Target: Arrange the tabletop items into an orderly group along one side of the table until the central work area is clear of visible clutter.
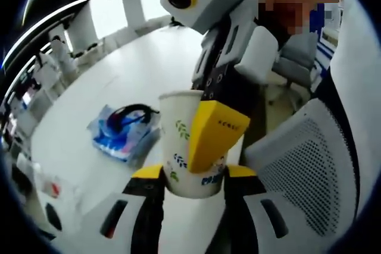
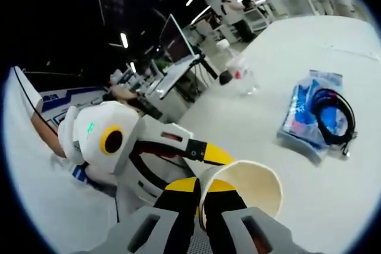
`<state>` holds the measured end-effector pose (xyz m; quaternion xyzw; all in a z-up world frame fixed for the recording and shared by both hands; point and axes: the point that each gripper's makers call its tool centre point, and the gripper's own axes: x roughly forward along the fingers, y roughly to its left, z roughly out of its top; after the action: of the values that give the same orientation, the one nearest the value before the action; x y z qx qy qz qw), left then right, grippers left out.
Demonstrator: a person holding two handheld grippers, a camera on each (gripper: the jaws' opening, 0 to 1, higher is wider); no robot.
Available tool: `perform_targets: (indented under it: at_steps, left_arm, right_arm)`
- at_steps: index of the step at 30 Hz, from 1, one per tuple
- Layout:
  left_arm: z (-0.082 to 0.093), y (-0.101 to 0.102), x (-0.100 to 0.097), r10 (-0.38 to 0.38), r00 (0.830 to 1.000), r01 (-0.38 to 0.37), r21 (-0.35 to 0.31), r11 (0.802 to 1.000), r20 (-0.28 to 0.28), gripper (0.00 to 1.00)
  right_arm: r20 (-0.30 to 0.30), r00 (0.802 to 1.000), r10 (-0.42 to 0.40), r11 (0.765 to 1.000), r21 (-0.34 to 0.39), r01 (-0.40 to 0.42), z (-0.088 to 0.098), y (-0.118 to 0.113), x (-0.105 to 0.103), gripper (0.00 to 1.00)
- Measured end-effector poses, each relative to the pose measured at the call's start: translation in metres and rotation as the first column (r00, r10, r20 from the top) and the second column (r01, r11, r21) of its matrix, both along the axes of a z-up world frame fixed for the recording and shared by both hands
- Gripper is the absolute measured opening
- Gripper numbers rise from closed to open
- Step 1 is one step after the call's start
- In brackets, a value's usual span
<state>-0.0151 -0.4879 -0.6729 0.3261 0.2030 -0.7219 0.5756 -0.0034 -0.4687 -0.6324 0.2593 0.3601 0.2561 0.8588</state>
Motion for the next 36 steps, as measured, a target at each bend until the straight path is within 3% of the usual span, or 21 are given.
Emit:
perform_targets:
  at_steps: [8,12,17,26,36]
  left_arm:
    - [0.000,0.009,0.019,0.064,0.998,-0.064,0.004,0.998,0.000,0.33]
    - [0.000,0.017,0.030,0.123,0.992,-0.123,0.002,0.992,-0.026,0.33]
    - [0.004,0.025,0.048,0.236,0.968,-0.238,-0.015,0.971,-0.089,0.34]
    - [0.018,0.037,0.080,0.386,0.907,-0.398,-0.040,0.917,-0.165,0.34]
    - [0.027,0.062,0.118,0.544,0.804,-0.572,-0.066,0.817,-0.239,0.33]
  right_arm:
    - [0.001,1.000,0.005,1.000,-0.028,-0.005,-0.001,-0.007,0.010,0.00]
    - [0.009,1.000,-0.010,0.999,-0.036,0.010,0.002,-0.017,0.018,0.00]
    - [0.016,1.000,-0.014,0.999,-0.047,0.015,0.004,-0.024,0.029,0.00]
    - [0.018,1.000,0.015,0.998,-0.059,-0.014,0.004,-0.024,0.047,0.00]
    - [0.017,0.997,0.079,0.994,-0.076,-0.078,-0.002,-0.018,0.076,0.00]
